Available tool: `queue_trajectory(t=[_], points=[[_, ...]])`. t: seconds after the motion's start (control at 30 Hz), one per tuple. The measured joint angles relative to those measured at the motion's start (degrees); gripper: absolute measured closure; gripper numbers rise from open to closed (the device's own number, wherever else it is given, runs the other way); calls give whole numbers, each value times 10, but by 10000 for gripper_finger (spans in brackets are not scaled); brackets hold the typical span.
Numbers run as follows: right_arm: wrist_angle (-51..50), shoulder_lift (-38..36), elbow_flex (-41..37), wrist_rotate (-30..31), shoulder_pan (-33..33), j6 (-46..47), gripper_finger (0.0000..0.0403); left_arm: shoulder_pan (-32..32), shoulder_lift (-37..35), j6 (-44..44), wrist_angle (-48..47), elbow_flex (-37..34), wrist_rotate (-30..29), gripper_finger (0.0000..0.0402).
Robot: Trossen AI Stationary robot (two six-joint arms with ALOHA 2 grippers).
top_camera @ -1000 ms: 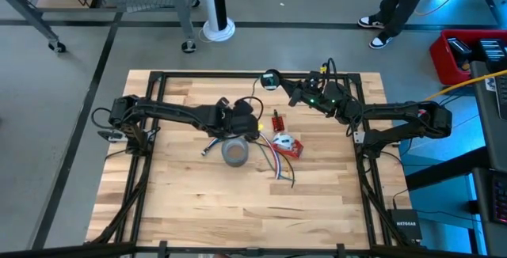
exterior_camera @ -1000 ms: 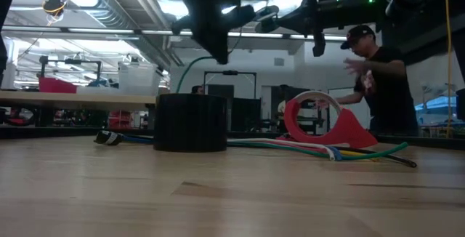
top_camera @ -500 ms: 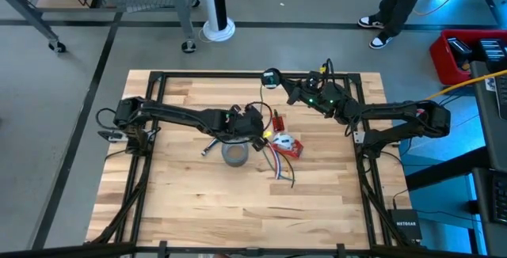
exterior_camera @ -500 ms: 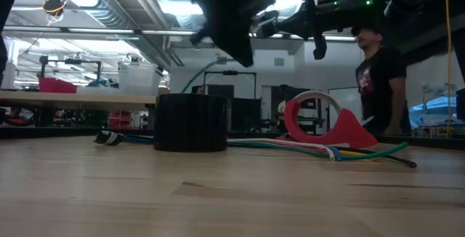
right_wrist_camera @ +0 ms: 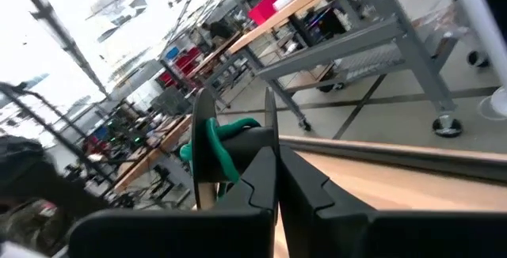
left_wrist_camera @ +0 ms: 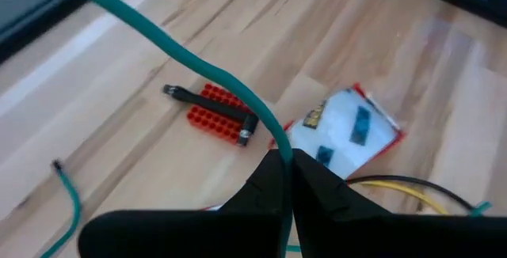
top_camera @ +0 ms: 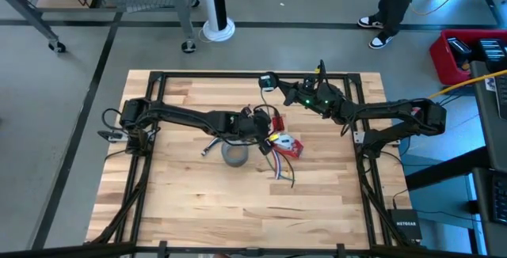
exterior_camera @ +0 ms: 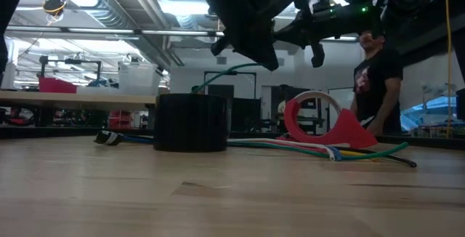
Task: Coil cords
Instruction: Coil the green wire onto the black spool
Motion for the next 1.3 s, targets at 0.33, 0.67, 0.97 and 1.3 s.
queue_trajectory(t=[0.33,0.67,0.97,1.3], points=[[-24,25,1,-24,0,3,395,11,0,26,42,13,80,401],[-44,46,1,-89,0,16,395,20,-25,71,37,29,91,402],[-94,46,1,-102,0,16,395,43,-32,71,32,29,116,401],[-126,46,0,-118,0,14,395,59,-36,56,32,29,128,401]])
